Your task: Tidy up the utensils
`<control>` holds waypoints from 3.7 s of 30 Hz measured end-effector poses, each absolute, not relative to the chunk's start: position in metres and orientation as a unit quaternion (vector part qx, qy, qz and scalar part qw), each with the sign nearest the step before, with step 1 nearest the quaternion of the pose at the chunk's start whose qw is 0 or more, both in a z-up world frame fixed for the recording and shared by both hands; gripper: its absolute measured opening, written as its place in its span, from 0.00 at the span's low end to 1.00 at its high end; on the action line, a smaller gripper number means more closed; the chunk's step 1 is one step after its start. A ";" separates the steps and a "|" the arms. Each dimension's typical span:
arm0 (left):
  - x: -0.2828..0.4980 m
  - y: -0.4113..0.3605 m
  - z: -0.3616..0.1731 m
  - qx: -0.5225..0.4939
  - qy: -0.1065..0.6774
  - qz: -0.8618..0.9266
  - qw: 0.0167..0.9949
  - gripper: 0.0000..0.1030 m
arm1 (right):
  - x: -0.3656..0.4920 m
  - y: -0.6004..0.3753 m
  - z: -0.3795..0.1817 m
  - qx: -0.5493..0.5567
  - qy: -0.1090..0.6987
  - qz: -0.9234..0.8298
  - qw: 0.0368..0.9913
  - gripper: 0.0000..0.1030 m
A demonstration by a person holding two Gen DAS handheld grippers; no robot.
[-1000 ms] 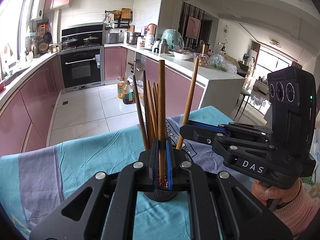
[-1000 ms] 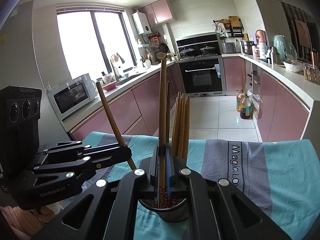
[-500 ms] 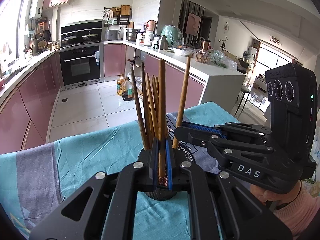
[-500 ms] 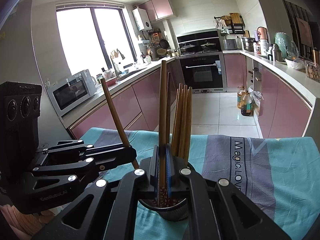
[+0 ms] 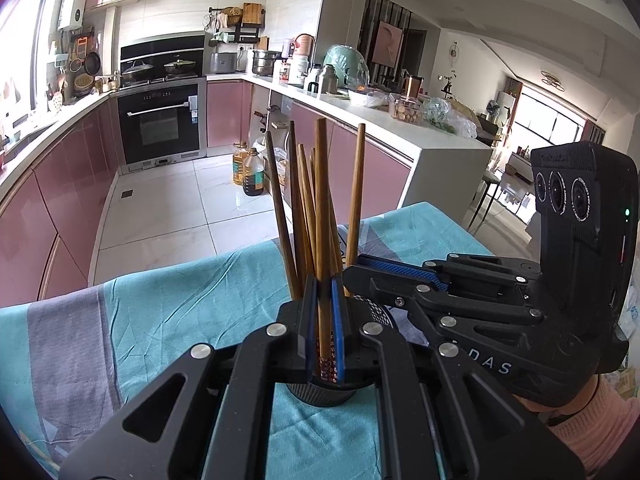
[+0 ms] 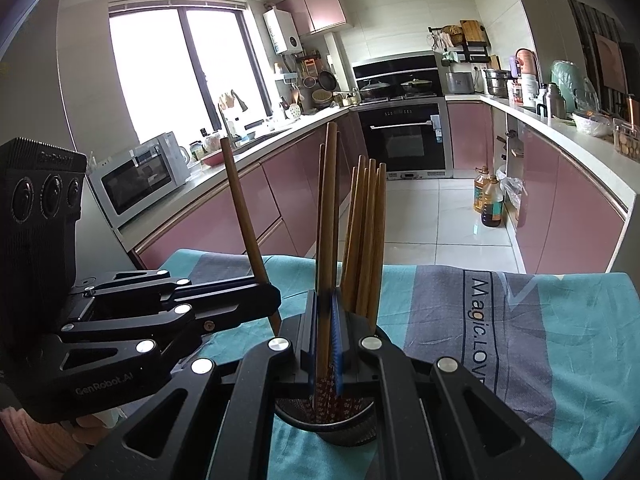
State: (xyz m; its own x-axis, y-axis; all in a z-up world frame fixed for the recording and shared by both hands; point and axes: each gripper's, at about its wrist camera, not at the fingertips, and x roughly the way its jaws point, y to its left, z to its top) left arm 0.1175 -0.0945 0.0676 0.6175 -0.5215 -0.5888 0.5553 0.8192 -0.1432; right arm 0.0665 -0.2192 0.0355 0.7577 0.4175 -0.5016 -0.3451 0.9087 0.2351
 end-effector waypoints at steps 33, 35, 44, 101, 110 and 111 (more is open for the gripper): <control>0.152 -0.089 0.038 0.026 0.345 -0.293 0.891 0.08 | 0.090 -0.214 0.028 0.077 0.302 0.197 0.930 0.06; 0.153 -0.091 0.035 0.025 0.349 -0.294 0.889 0.08 | 0.091 -0.215 0.028 0.079 0.303 0.194 0.930 0.06; 0.157 -0.089 0.023 0.019 0.358 -0.291 0.887 0.08 | 0.093 -0.219 0.024 0.089 0.306 0.193 0.928 0.08; -0.047 0.044 0.053 0.005 0.112 -0.031 0.993 0.95 | -0.079 -0.178 0.030 -0.003 0.111 0.075 0.991 0.94; -0.051 0.044 0.054 0.009 0.109 -0.031 0.993 0.95 | -0.081 -0.176 0.030 -0.001 0.106 0.075 0.992 0.94; -0.051 0.044 0.053 0.010 0.110 -0.031 0.993 0.95 | -0.080 -0.177 0.030 -0.001 0.106 0.076 0.992 0.94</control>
